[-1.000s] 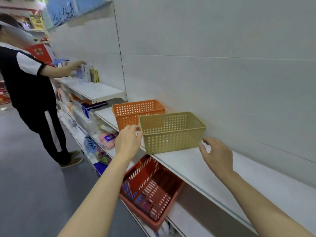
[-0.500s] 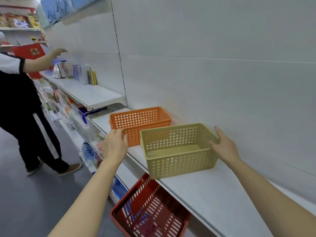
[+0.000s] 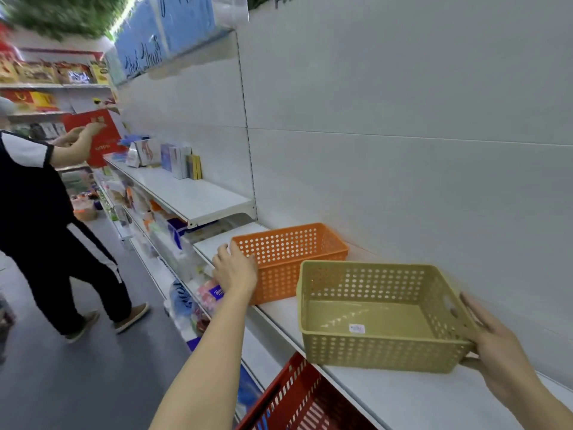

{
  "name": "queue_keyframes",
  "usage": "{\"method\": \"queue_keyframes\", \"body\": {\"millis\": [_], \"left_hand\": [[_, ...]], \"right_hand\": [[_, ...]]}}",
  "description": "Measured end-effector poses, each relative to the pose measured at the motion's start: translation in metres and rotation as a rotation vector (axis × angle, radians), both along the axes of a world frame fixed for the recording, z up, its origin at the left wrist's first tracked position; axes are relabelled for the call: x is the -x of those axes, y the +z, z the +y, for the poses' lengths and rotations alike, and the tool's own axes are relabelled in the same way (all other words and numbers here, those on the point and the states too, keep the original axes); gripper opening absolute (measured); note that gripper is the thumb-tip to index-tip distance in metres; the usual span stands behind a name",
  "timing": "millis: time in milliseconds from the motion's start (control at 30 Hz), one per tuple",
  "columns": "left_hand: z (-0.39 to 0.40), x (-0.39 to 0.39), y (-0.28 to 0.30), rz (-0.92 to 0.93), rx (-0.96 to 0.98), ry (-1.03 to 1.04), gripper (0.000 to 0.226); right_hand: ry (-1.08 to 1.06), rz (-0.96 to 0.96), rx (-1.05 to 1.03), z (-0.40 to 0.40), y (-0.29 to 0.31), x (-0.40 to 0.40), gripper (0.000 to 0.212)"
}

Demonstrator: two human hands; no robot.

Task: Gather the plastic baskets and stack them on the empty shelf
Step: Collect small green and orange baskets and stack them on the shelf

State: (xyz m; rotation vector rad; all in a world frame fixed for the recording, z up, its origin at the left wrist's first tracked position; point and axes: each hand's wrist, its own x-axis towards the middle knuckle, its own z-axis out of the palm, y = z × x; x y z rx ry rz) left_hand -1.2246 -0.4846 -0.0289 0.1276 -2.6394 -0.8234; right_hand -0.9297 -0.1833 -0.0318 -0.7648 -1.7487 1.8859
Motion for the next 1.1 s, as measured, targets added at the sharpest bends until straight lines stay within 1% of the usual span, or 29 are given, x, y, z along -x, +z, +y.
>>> {"method": "queue_keyframes", "body": {"millis": [33, 133, 200, 233, 300, 400, 500, 667, 800, 900, 1000, 1100], "left_hand": [[-0.002, 0.005, -0.004, -0.066, -0.067, 0.013, 0.052], [-0.006, 0.017, -0.017, -0.243, -0.311, -0.029, 0.030], [-0.008, 0.020, -0.019, -0.289, -0.427, -0.038, 0.027], [-0.007, 0.020, -0.019, -0.292, -0.441, -0.031, 0.029], [-0.004, 0.013, -0.018, -0.263, -0.431, -0.014, 0.035], [0.000, -0.007, -0.023, -0.159, -0.429, -0.035, 0.047], [0.004, -0.029, -0.029, -0.045, -0.502, -0.093, 0.048], [0.007, -0.090, -0.031, 0.078, -0.657, -0.137, 0.050], [0.013, -0.161, -0.024, 0.100, -0.689, -0.129, 0.050], [0.017, -0.218, -0.018, 0.128, -0.654, -0.118, 0.049], [0.021, -0.273, -0.016, 0.128, -0.607, -0.113, 0.048], [0.028, -0.323, -0.012, 0.113, -0.604, -0.163, 0.048]], "right_hand": [[-0.029, 0.023, 0.031, -0.001, -0.003, -0.002, 0.050], [-0.084, 0.058, 0.083, -0.004, -0.010, -0.010, 0.049], [-0.095, 0.049, 0.066, -0.007, -0.013, -0.015, 0.054], [-0.103, 0.049, 0.054, -0.009, -0.014, -0.018, 0.055], [-0.116, 0.066, 0.025, -0.012, -0.016, -0.026, 0.052], [-0.137, 0.113, -0.009, -0.019, -0.016, -0.037, 0.050], [-0.170, 0.132, -0.036, -0.022, -0.019, -0.052, 0.051], [-0.225, 0.171, -0.064, -0.030, -0.014, -0.093, 0.053], [-0.231, 0.231, -0.043, -0.032, -0.012, -0.142, 0.053], [-0.219, 0.262, -0.026, -0.032, -0.015, -0.185, 0.053], [-0.222, 0.259, -0.055, -0.037, -0.016, -0.230, 0.052], [-0.245, 0.277, -0.074, -0.043, -0.017, -0.275, 0.052]]}}
